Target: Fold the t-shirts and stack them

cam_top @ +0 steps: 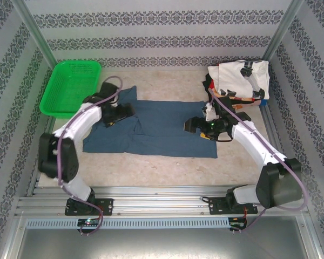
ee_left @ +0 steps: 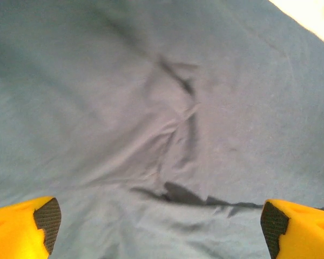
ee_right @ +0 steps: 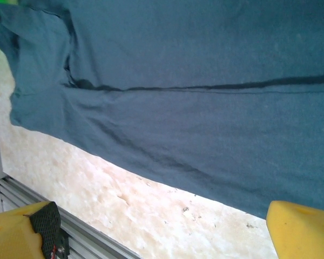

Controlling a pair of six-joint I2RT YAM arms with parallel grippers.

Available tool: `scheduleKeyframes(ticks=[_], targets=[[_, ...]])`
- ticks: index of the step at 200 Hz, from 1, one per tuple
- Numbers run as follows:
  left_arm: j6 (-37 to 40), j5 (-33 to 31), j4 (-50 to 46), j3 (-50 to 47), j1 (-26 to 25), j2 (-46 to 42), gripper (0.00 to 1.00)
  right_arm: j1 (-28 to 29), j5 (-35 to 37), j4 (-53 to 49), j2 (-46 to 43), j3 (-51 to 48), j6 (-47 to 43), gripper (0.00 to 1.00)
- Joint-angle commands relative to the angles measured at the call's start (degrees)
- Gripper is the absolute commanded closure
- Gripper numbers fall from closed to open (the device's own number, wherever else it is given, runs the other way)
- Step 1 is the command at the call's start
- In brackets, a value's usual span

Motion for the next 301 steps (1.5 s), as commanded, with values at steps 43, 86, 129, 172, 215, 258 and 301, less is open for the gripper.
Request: scheduleKeyframes(ticks=[43, 86, 129, 172, 215, 258, 301], targets=[[-10.5, -5.1, 12.5, -19.2, 10.6, -4.7, 0.46, 0.5, 9.7, 0.3, 15.0, 7.1, 2.2, 0.13], [-14.0, -8.3, 15.7, -23.3, 12.8, -1.6, 0.59, -1.1, 16.3, -0.9, 24.0, 8.4, 8.7, 0.42], [-15.2, -10.3, 14.3, -27.9, 12.8, -1.4, 0.54, -0.3, 27.6, -6.1, 24.7, 4.7, 10.3, 0.42], [-17.9, -9.4, 12.4, -30.8, 12.5, -1.2, 0.46, -0.2, 34.3, -9.6, 24.4, 2.0, 9.8, 0.41], [-20.2, -11.0, 6.8, -35.6, 12.5, -8.9, 0.42, 0.0, 38.3, -12.1, 22.6, -0.1, 9.0, 0.42], [-22.4, -9.7, 2.1, -39.0, 12.2, -17.0, 0.39, -0.6, 39.3, -13.6, 19.7, -3.8, 9.9, 0.42], [-20.1, -11.7, -1.6, -35.7, 12.2, -20.2, 0.36, -0.6, 37.7, -13.9, 18.1, -4.8, 10.3, 0.42]])
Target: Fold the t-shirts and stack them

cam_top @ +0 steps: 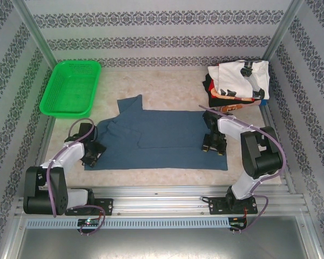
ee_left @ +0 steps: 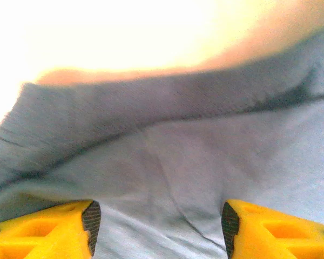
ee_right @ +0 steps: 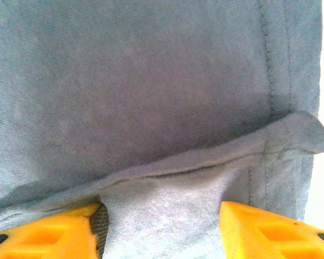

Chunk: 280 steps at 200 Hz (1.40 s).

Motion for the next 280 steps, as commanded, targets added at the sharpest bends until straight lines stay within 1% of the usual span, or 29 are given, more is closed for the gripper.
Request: scheduleKeyframes(ticks=[1, 12, 26, 41, 49, 56, 65, 79, 88, 97, 110, 123, 142, 158, 181, 228, 280], targets=[[1.1, -3.7, -6.5, 2.4, -0.1, -0.7, 0.36, -0.7, 4.2, -4.1, -0.2, -1.8, 1.2, 0.42], [2.6, -5.0, -7.0, 6.9, -1.2, -0.3, 0.35, -0.3, 3.3, -3.5, -2.0, -1.1, 0.9, 0.41], [5.8, -6.4, -6.6, 14.5, -3.5, 1.7, 0.3, 0.1, 2.4, -2.9, -5.1, 0.5, 0.2, 0.4], [10.1, -5.7, -5.0, 23.7, -6.1, 6.4, 0.24, -0.1, 1.8, -2.4, -7.8, 2.3, -0.9, 0.35], [12.4, -4.7, -4.8, 28.6, -6.7, 9.7, 0.21, -0.5, 1.1, -1.8, -8.9, 3.3, -1.6, 0.32], [14.5, -2.6, -3.7, 32.7, -6.9, 12.9, 0.19, -1.0, -0.2, -0.9, -9.7, 4.3, -2.3, 0.3], [16.9, -0.2, -3.2, 38.1, -7.0, 17.4, 0.18, -1.7, -1.8, 0.0, -10.3, 5.5, -3.5, 0.27], [20.5, 4.1, -2.8, 46.9, -7.0, 25.2, 0.17, -2.2, -4.3, 1.8, -11.0, 7.7, -7.5, 0.19], [22.4, 6.5, -4.4, 53.1, -6.9, 30.9, 0.17, -2.6, -6.3, 2.7, -11.1, 9.2, -10.5, 0.15], [23.1, 7.3, -6.3, 59.3, -7.0, 36.3, 0.17, -2.8, -8.2, 3.1, -11.2, 10.7, -13.6, 0.1], [22.9, 7.7, -7.2, 65.1, -6.7, 42.5, 0.21, -2.9, -10.6, 5.0, -12.5, 11.7, -17.5, 0.02], [21.7, 9.8, -5.2, 68.0, -6.4, 46.6, 0.26, -3.5, -14.1, 7.7, -14.7, 11.9, -20.0, 0.02], [20.9, 10.0, -4.9, 72.1, -6.3, 51.8, 0.31, -4.8, -17.2, 9.8, -17.2, 12.2, -21.3, 0.02], [21.1, 8.4, -7.6, 75.7, -6.1, 55.4, 0.35, -6.7, -20.0, 10.1, -17.7, 12.2, -21.4, 0.02], [22.1, 6.1, -7.8, 78.0, -5.7, 57.6, 0.36, -9.0, -22.6, 10.3, -17.7, 11.7, -21.0, 0.02], [24.8, 3.6, -9.2, 83.2, -4.9, 62.0, 0.4, -12.1, -24.0, 12.6, -16.0, 9.7, -18.9, 0.02], [26.0, 3.7, -12.3, 90.2, -4.0, 67.2, 0.48, -12.7, -24.6, 13.3, -14.2, 10.4, -18.4, 0.02]])
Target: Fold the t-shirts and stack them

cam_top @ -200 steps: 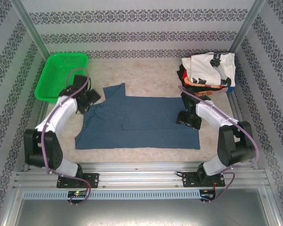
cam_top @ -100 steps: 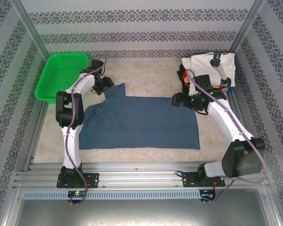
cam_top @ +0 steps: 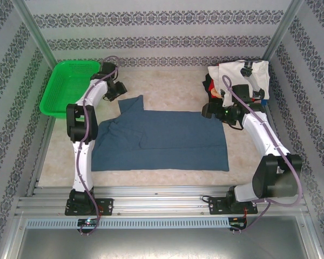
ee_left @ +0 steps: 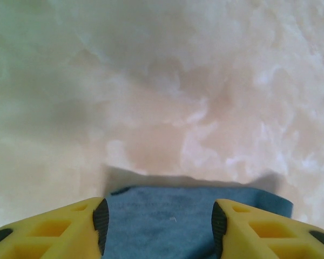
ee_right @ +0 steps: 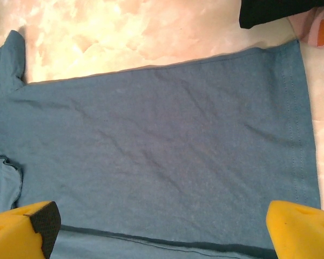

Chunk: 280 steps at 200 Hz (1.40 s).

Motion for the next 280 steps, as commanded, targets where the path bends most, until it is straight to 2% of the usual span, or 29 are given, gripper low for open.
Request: scheduleKeyframes(ticks=[1, 37, 95, 124, 165, 185, 219, 280], targets=[[2.1, -1.1, -4.6, 3.2, 0.8, 2.9, 0.48, -0.3, -1.5, 1.3, 0.4, -0.2, 1.0, 0.02], [2.5, -1.9, -8.3, 8.1, 0.7, 6.0, 0.49, -0.3, -1.3, 1.5, 0.0, -1.0, 1.3, 0.02], [2.1, -1.2, -9.0, 7.9, 0.5, 7.6, 0.57, -0.9, -0.4, 1.4, -0.2, -1.5, 1.0, 0.02], [2.5, -0.2, -8.8, 7.9, 0.3, 7.9, 0.69, -1.6, 2.3, 0.6, 1.6, -0.6, 1.0, 0.02], [5.1, -0.4, -10.8, 10.7, 0.4, 8.6, 1.0, -2.9, 6.5, -1.8, 9.2, 3.6, 2.6, 0.02], [6.1, -0.3, -10.5, 11.7, 0.5, 6.4, 1.0, -3.4, 9.9, -3.9, 14.6, 7.5, 3.0, 0.02], [6.9, -1.0, -8.9, 11.7, 0.4, 0.5, 1.0, -4.1, 10.9, -3.8, 22.8, 13.8, 2.7, 0.04], [9.5, -2.4, -8.9, 8.8, 0.4, -7.5, 1.0, -4.1, 13.6, -7.7, 35.4, 25.5, 1.8, 0.19]])
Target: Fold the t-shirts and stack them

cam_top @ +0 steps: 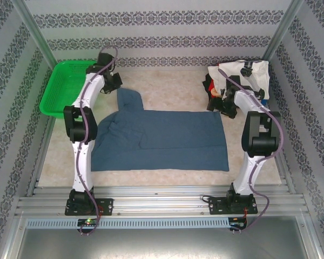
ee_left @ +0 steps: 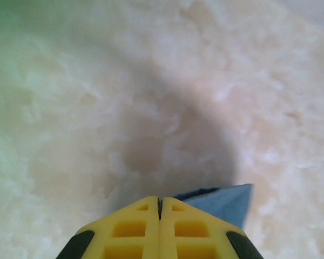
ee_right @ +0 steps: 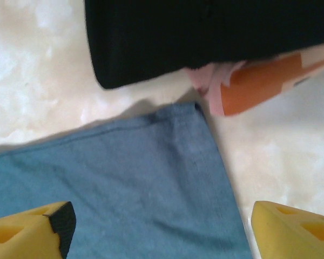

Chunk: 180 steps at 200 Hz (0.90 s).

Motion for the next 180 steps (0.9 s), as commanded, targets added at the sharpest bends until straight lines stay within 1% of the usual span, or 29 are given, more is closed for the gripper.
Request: scheduleKeyframes(ticks=[1, 13, 30, 41, 51, 85, 112, 141, 159, 180], targets=[[3.0, -1.4, -0.8, -1.0, 0.2, -4.6, 1.0, -0.4, 2.4, -3.2, 3.3, 3.9, -0.5, 0.2], [3.4, -1.3, -1.2, -1.1, 0.2, -5.1, 1.0, -0.4, 2.8, -4.2, 5.0, 5.8, -0.5, 0.23], [3.8, -1.2, -1.7, -1.1, 0.2, -5.4, 1.0, -0.4, 3.3, -4.3, 6.3, 6.9, -0.6, 0.25], [3.8, -1.0, -1.6, -1.3, 0.2, -5.6, 1.0, -0.3, 5.0, -5.0, 7.2, 7.8, -0.6, 0.27], [3.9, -1.1, -1.6, -1.3, 0.2, -6.0, 1.0, -0.4, 6.1, -5.1, 7.7, 8.5, -0.6, 0.3], [4.1, -0.4, -1.0, -1.2, 0.2, -7.2, 1.0, -0.4, 6.4, -4.3, 9.0, 9.7, -1.5, 0.39], [4.0, -0.2, -1.1, -1.2, 0.2, -8.3, 1.0, -0.4, 6.2, -4.3, 10.3, 10.5, -1.3, 0.49], [4.2, 0.0, -1.3, -1.2, 0.2, -9.3, 1.0, -0.2, 6.0, -4.1, 11.6, 11.6, -1.2, 0.54], [4.2, 0.0, -1.4, -1.1, 0.2, -9.8, 1.0, 0.0, 7.2, -4.5, 12.7, 12.4, -1.4, 0.59], [4.3, -0.1, -1.7, -1.1, 0.2, -10.3, 1.0, 0.2, 9.1, -4.6, 13.7, 12.8, -1.0, 0.61]])
